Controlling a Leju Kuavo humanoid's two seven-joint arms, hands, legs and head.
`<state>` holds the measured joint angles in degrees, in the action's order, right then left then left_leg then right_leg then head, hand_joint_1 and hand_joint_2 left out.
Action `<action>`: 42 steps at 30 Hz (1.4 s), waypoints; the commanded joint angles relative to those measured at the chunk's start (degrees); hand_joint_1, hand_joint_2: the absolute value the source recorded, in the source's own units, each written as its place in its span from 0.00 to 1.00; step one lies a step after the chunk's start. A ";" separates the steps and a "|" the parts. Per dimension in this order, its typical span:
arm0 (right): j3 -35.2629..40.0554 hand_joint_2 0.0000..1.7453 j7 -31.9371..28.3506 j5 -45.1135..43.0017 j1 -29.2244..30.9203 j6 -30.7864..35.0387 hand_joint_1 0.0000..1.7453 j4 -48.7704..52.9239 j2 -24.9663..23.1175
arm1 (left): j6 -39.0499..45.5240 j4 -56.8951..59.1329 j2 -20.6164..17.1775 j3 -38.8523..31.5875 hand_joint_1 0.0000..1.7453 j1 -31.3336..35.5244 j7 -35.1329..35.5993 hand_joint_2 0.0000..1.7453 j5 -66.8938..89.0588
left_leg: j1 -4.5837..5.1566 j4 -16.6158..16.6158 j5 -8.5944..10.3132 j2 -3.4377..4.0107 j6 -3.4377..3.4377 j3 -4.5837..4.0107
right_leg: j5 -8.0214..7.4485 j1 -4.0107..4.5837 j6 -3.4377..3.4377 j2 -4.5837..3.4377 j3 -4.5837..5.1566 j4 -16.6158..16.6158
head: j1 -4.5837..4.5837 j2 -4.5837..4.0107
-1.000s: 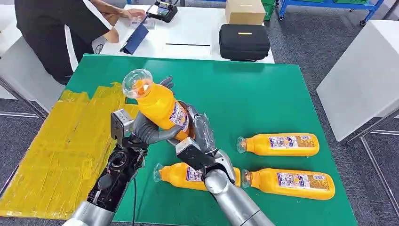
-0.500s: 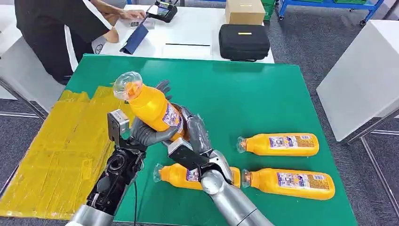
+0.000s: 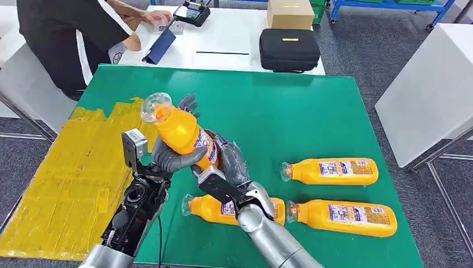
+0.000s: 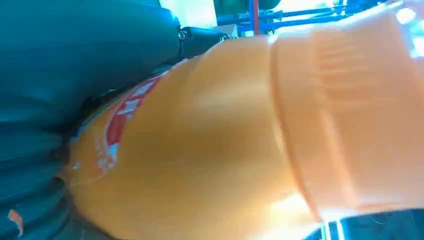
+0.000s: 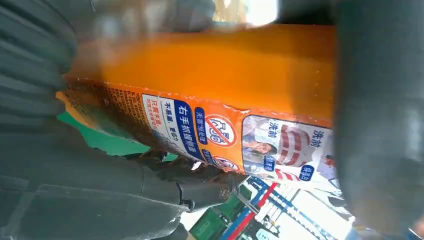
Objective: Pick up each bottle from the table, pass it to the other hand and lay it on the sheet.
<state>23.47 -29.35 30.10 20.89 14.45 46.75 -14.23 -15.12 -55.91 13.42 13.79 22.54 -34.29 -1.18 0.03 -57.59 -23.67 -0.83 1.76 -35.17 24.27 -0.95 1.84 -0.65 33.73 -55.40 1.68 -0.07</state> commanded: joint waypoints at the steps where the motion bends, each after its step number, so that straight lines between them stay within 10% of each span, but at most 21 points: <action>1: 2.42 1.00 -0.42 0.44 1.60 -0.04 1.00 -5.69 0.36 | 0.06 1.12 -0.42 -1.96 0.00 3.12 -0.03 1.00 -1.11 | -0.04 -0.01 -0.09 0.05 -0.10 0.19 | 0.08 0.06 -0.09 0.05 -0.20 0.01 | 0.00 0.00; 15: 2.42 1.00 -0.42 0.44 1.60 -0.04 1.00 -5.69 0.36 | 0.06 1.12 -0.42 -1.96 0.00 3.12 -0.03 1.00 -1.11 | -0.03 0.00 -0.09 0.04 -0.10 0.19 | 0.08 0.04 -0.09 0.05 -0.19 0.00 | 0.02 0.00; 16: 2.37 1.00 -0.50 0.38 1.67 -0.03 1.00 -5.78 0.23 | -0.04 1.26 -0.46 -1.93 0.85 3.10 -0.05 1.00 -1.21 | -0.03 0.01 -0.06 0.03 -0.09 0.15 | 0.06 0.04 -0.08 0.05 -0.16 0.01 | 0.00 0.00; 17: 2.31 1.00 -0.65 0.35 1.72 -0.03 1.00 -5.87 0.18 | -0.30 1.46 -0.60 -1.53 1.00 3.19 -0.16 1.00 -1.00 | -0.04 -0.02 -0.12 0.06 -0.13 0.26 | 0.12 0.06 -0.12 0.05 -0.26 -0.01 | 0.02 0.00; 42: 2.00 1.00 -0.63 -0.21 1.45 0.29 1.00 1.90 0.59 | -0.84 3.45 -0.98 0.82 1.00 3.77 -0.50 1.00 0.94 | -0.01 0.00 -0.06 0.05 -0.08 0.12 | 0.05 0.02 -0.07 0.03 -0.12 0.00 | 0.00 0.00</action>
<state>23.43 -29.77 29.59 20.76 14.95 46.58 -14.23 -16.13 -56.35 13.60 13.33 23.51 -35.04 -0.61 0.03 -57.59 -23.67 -0.83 1.76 -35.17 24.27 -0.95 1.84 -0.65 33.73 -55.41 1.68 -0.07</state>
